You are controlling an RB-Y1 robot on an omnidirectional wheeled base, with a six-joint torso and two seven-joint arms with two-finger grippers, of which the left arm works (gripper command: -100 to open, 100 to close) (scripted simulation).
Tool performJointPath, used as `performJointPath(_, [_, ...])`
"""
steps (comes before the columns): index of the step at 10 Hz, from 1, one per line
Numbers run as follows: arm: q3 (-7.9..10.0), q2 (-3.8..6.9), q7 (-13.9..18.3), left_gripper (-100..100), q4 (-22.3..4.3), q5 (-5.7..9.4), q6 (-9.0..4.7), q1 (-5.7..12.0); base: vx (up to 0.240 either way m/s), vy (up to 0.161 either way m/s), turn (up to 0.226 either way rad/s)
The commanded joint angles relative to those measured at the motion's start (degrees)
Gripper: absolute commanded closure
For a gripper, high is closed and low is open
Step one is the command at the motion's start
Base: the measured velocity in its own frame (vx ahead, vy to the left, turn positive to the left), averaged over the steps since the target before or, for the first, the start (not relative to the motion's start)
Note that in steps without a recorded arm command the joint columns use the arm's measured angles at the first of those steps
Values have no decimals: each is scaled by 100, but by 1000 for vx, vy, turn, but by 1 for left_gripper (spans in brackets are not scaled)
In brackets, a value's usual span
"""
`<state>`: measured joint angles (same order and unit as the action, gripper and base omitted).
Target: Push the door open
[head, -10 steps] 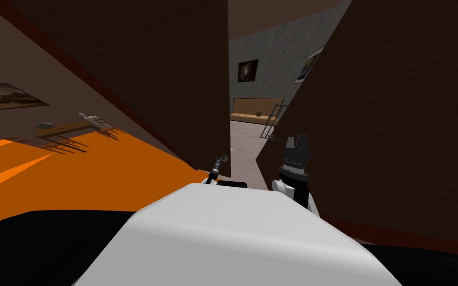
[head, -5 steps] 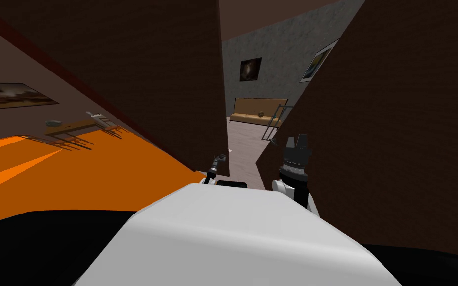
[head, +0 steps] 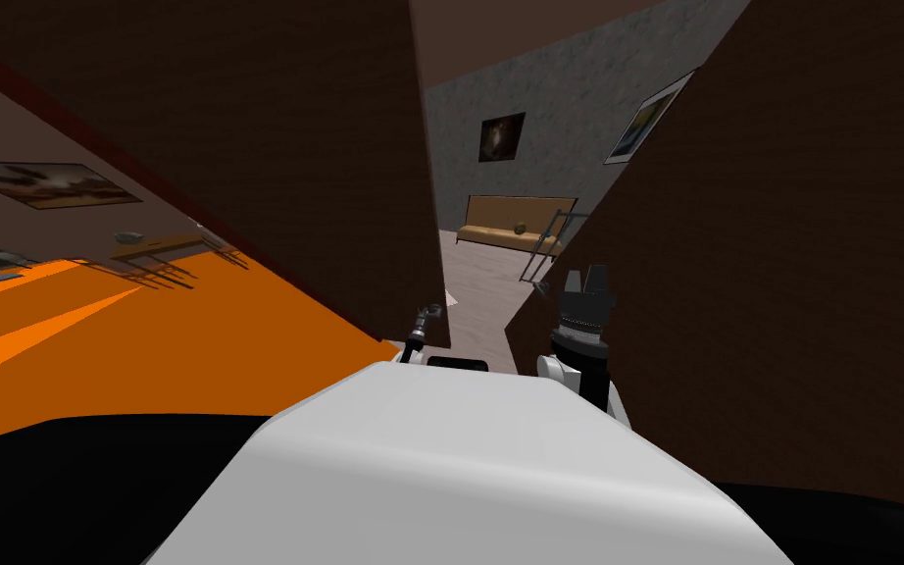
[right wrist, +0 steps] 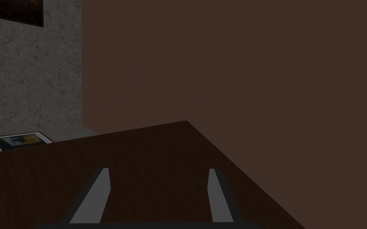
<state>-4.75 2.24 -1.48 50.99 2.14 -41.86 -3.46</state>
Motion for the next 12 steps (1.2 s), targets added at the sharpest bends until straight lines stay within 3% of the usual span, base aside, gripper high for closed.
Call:
performJointPath(1, [141,10,-34,100,4,53,-29,34,145,-133,65])
performJointPath(8, [580,-203,-163,100,-89,234,-24,119,182,-112,75])
performJointPath(10, [700,-38,-188,100,-65,284,-12,99,92,-23,36])
performJointPath(12, [789,42,-225,100,-66,325,-17,102,197,-38,53])
